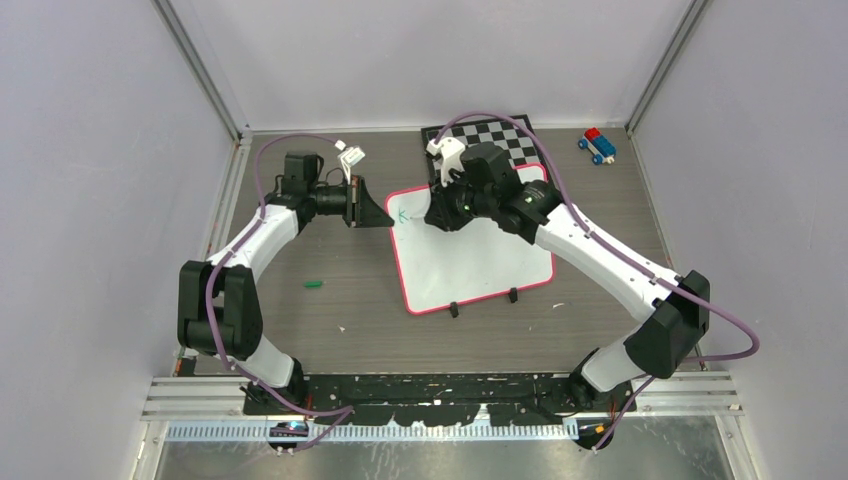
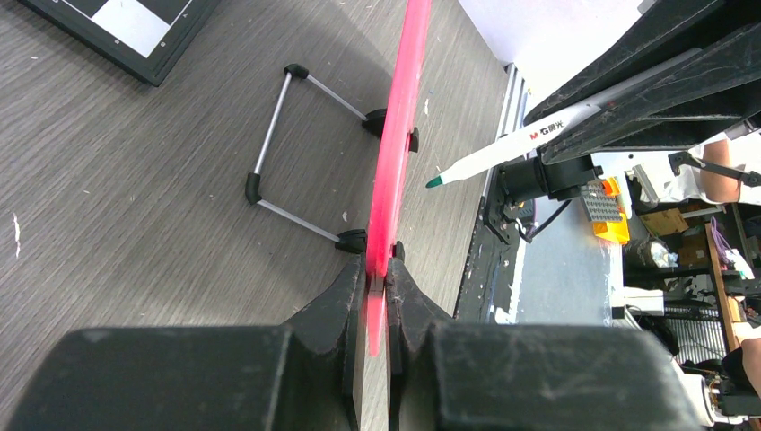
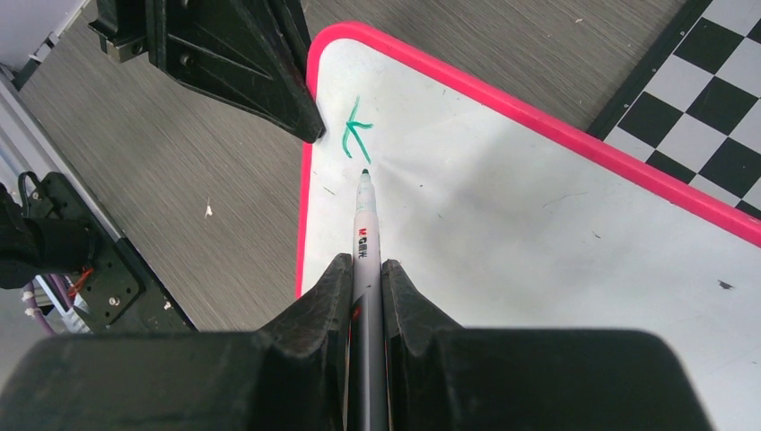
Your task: Write a sentence on the whiteboard
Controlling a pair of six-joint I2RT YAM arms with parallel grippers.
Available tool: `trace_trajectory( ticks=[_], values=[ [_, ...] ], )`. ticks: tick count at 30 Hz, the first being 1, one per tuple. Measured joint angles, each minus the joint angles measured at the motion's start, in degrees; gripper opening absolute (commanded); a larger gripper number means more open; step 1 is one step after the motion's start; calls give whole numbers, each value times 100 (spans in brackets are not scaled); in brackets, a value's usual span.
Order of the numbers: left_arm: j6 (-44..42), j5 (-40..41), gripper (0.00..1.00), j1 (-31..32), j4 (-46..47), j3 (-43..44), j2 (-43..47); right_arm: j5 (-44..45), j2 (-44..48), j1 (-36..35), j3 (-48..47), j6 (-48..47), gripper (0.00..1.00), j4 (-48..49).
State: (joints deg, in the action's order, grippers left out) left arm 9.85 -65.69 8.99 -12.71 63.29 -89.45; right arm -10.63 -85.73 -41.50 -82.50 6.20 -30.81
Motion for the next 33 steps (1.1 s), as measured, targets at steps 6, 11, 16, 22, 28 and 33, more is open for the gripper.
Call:
trace_trajectory(
  ticks=[6, 11, 16, 22, 28, 33],
  values=[
    [0, 0, 0, 4, -2, 0, 0, 7, -4, 0, 0, 9, 0, 83],
    [0, 0, 0, 4, -2, 0, 0, 70, -76, 0, -76, 22, 0, 175],
    [0, 0, 0, 4, -2, 0, 0, 168, -162, 0, -92, 17, 0, 210],
    [-2, 4, 0, 4, -2, 0, 0, 203, -203, 0, -85, 9, 0, 203],
    [-4, 17, 0, 4, -4, 0, 0, 155, -201, -2, 35, 4, 0, 195],
    [-2, 33, 0, 4, -7, 0, 0, 90, -192, -7, 92, 0, 0, 164]
  ],
)
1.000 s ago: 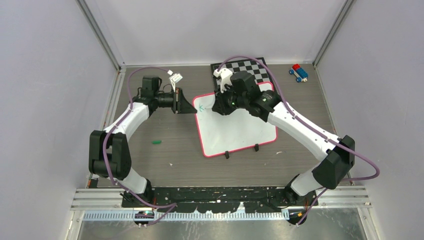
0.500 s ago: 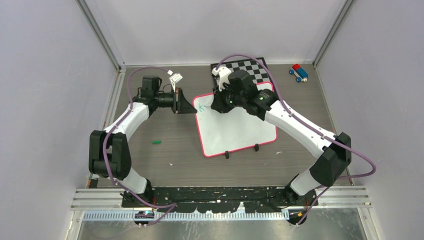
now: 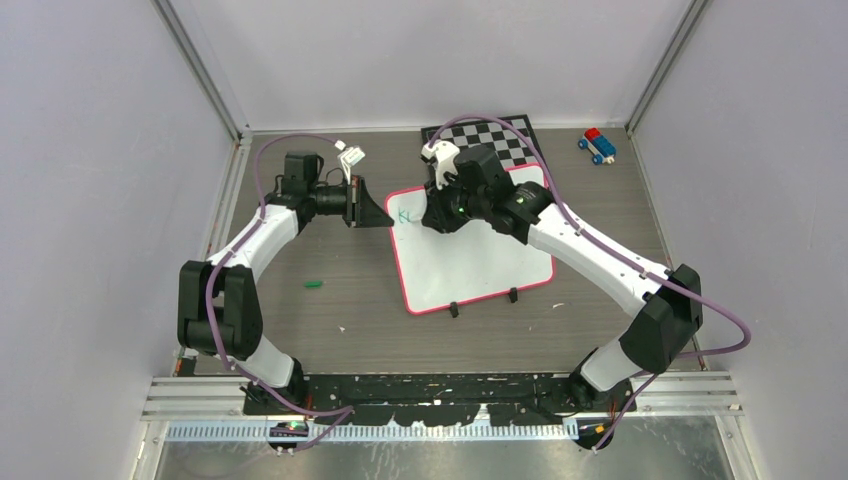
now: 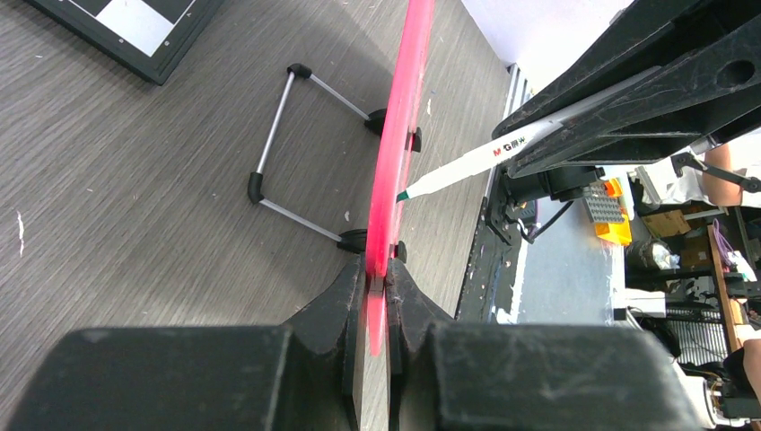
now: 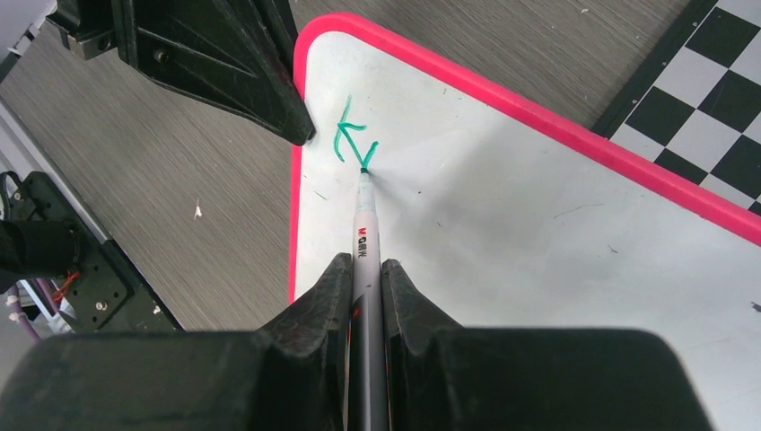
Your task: Write a sentence on the whiteboard
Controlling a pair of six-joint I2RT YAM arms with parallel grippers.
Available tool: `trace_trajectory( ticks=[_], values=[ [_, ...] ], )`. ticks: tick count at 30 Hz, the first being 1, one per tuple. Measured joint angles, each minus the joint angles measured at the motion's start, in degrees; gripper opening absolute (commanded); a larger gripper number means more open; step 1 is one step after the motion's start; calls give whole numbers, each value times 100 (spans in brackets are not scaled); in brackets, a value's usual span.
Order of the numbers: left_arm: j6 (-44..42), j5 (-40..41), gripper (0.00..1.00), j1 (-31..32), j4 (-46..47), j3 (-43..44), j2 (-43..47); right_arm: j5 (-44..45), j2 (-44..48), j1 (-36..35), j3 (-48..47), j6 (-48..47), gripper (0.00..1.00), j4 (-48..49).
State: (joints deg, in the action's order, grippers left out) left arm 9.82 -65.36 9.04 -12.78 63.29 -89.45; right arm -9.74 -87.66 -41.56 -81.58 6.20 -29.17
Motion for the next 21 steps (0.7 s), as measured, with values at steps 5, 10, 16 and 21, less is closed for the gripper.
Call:
trace_trajectory(
  ticks=[5, 10, 16, 21],
  values=[
    [0, -4, 0, 0, -9, 0, 0, -44, 0, 0, 0, -2, 0, -7],
    [-2, -26, 0, 0, -11, 2, 0, -87, 0, 0, -101, 0, 0, -133],
    [-2, -28, 0, 0, -13, 2, 0, -83, 0, 0, -339, -2, 0, -173],
    [-4, -28, 0, 0, -13, 2, 0, -39, -2, 4, -409, -2, 0, -168]
  ],
)
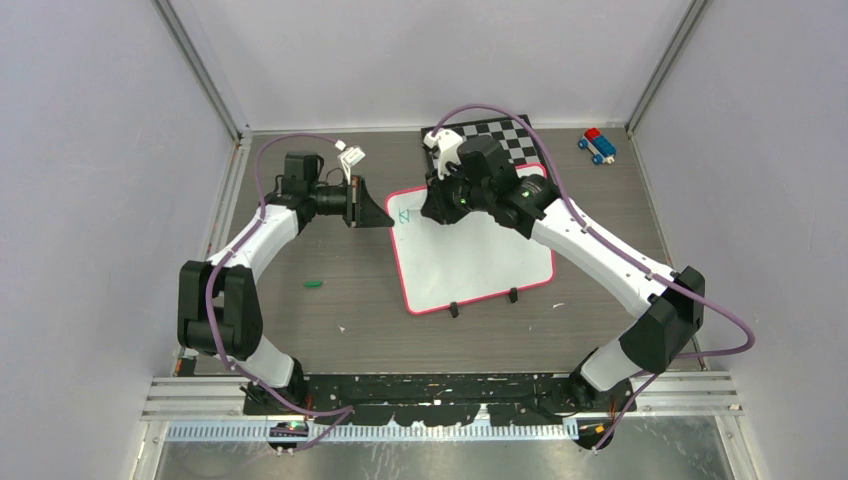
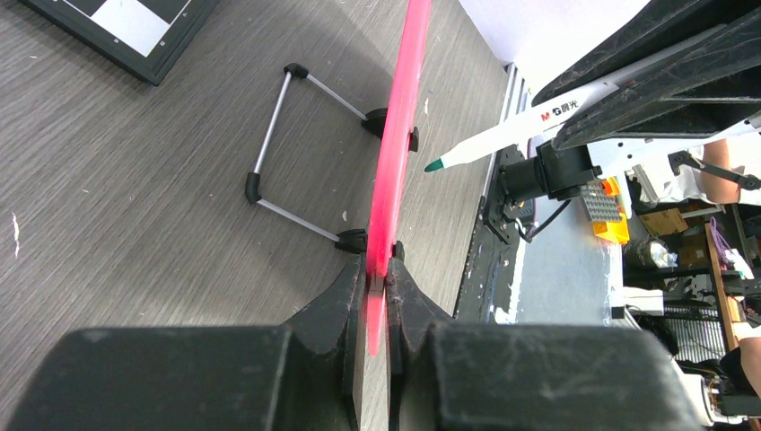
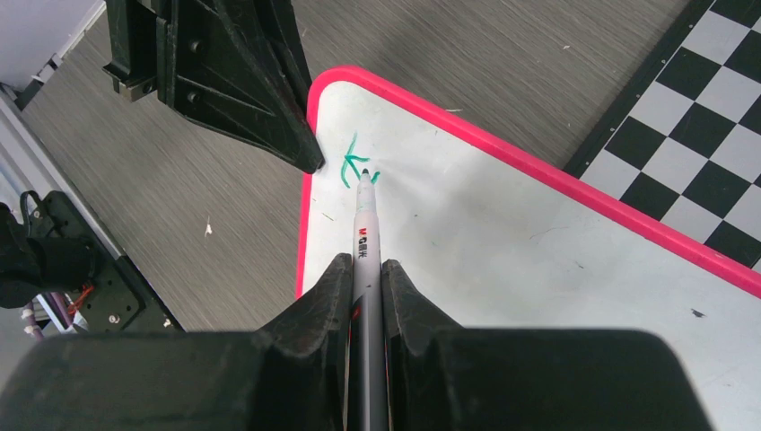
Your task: Write a sentence on the whiteboard
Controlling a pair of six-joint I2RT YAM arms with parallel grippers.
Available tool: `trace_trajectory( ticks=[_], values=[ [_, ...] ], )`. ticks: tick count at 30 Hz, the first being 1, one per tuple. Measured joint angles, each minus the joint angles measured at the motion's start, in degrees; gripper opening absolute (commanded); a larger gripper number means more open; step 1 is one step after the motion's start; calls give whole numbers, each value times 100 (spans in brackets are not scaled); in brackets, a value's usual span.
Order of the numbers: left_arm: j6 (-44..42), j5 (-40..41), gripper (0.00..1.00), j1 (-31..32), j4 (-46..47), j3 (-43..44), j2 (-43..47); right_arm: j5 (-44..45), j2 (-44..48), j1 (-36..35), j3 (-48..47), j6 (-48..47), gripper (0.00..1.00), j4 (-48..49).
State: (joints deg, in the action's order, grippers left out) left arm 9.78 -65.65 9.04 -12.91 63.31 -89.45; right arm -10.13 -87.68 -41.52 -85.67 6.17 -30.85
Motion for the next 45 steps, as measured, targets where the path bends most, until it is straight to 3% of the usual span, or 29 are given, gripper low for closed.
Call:
trace_trajectory(
  ticks=[45],
  values=[
    [-17, 2, 0, 11, -2, 0, 0, 326, 92, 0, 11, -190, 0, -92]
  ],
)
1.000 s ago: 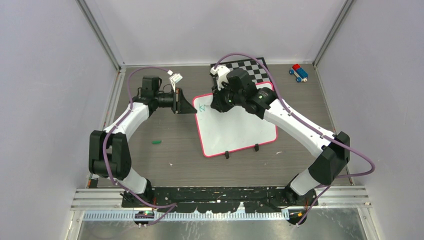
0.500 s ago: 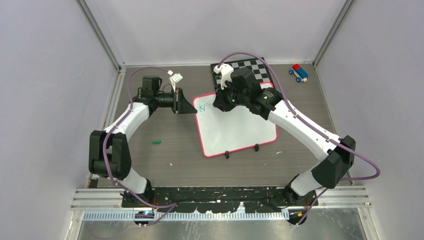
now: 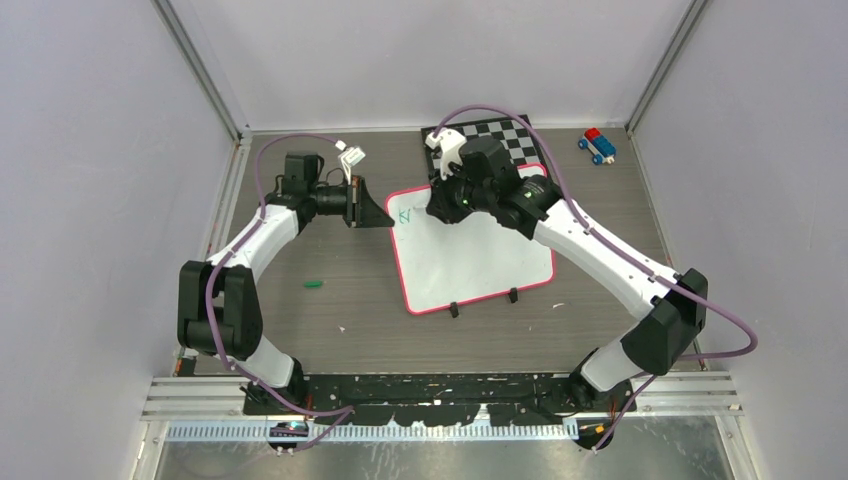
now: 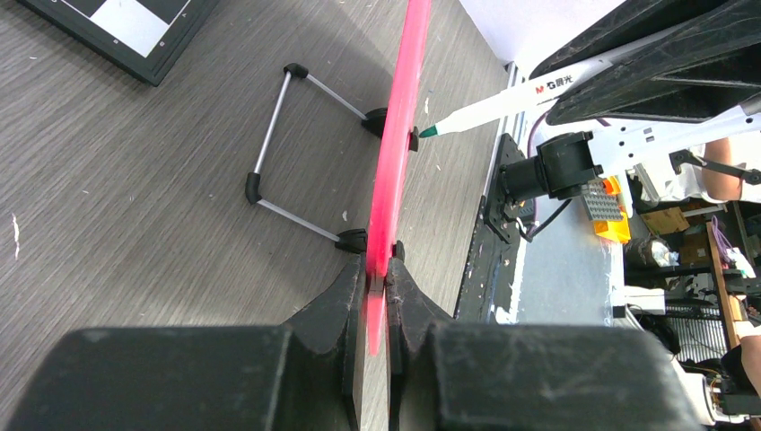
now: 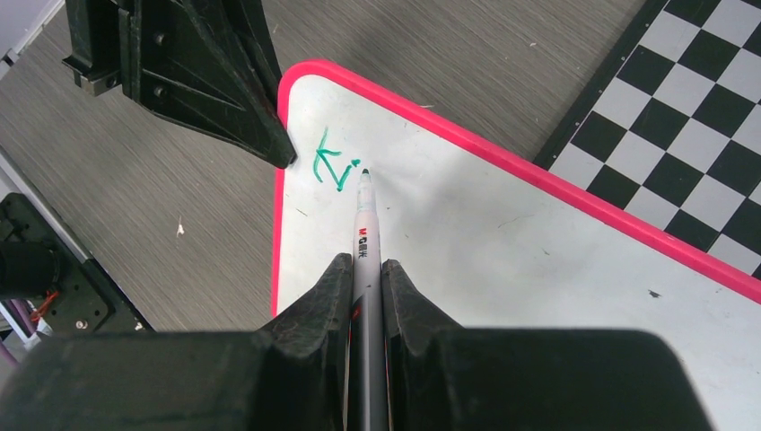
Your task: Write a sentence on the whiteboard
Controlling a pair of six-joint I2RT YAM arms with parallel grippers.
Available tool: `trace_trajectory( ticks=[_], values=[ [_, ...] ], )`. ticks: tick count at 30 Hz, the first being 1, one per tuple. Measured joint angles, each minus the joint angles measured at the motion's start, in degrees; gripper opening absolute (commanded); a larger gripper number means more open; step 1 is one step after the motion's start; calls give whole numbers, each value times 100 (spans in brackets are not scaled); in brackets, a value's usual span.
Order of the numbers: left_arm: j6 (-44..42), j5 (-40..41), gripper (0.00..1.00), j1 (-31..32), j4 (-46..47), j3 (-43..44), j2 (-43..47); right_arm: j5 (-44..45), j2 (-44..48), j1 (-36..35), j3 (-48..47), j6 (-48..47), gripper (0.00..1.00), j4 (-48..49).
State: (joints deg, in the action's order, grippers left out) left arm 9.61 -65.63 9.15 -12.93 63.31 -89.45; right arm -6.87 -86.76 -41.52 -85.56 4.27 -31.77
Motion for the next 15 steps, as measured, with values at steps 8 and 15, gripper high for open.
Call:
trace_trajectory(
  ticks=[8, 15],
  values=[
    [-4, 2, 0, 0, -2, 0, 0, 17, -103, 0, 35, -9, 0, 4],
    [-37, 9, 0, 0, -2, 0, 0, -20, -103, -4, 166, 2, 0, 9]
  ],
)
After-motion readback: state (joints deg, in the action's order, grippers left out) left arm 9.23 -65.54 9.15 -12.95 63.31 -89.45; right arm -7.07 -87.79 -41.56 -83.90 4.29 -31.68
